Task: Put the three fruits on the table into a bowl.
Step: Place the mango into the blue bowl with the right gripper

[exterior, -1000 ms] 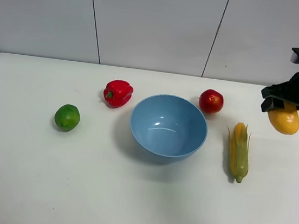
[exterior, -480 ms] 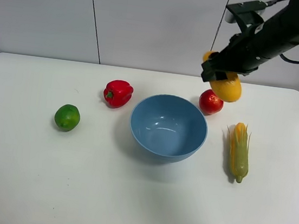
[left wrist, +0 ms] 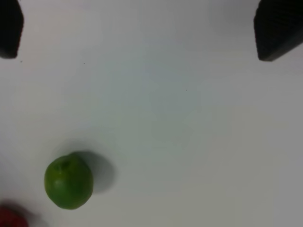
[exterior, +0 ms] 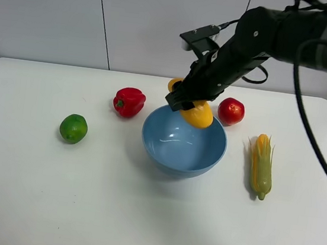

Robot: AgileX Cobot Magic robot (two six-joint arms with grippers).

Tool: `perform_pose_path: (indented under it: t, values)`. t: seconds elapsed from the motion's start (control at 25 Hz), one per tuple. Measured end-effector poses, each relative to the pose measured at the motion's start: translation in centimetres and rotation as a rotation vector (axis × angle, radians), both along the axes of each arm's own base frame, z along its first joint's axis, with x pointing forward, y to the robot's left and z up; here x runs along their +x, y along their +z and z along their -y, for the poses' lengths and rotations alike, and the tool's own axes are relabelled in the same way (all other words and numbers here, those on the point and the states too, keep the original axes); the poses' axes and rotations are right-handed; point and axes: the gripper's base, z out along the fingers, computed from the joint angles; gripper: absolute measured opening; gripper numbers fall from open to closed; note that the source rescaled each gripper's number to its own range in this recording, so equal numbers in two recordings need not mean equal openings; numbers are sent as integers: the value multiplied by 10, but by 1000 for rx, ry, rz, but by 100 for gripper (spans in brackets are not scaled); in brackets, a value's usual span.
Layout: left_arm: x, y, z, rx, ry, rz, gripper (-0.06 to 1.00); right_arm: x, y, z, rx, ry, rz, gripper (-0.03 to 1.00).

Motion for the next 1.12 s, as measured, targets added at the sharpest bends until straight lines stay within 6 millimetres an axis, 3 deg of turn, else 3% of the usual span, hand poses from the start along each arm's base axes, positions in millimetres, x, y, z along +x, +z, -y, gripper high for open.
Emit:
perform_pose_path:
  t: [0.2, 0.36, 0.92, 0.96, 1.04, 1.12]
  values:
    - [0, 0, 0, 0, 0, 0, 100, 7, -31, -11, -18, -4, -40, 0]
    - [0, 0, 0, 0, 0, 0, 100, 9, -45, -13, -32, -11, -65, 0]
    - [0, 0, 0, 0, 0, 0, 100, 10, -46, -13, -32, -12, -66, 1]
    - [0, 0, 0, 0, 0, 0, 100, 9, -46, -13, -34, -13, -71, 6]
    - [0, 0, 0, 0, 0, 0, 100, 9, -46, -13, -31, -26, -80, 31]
    - [0, 0, 0, 0, 0, 0, 100, 9, -46, -13, -27, -39, -86, 44]
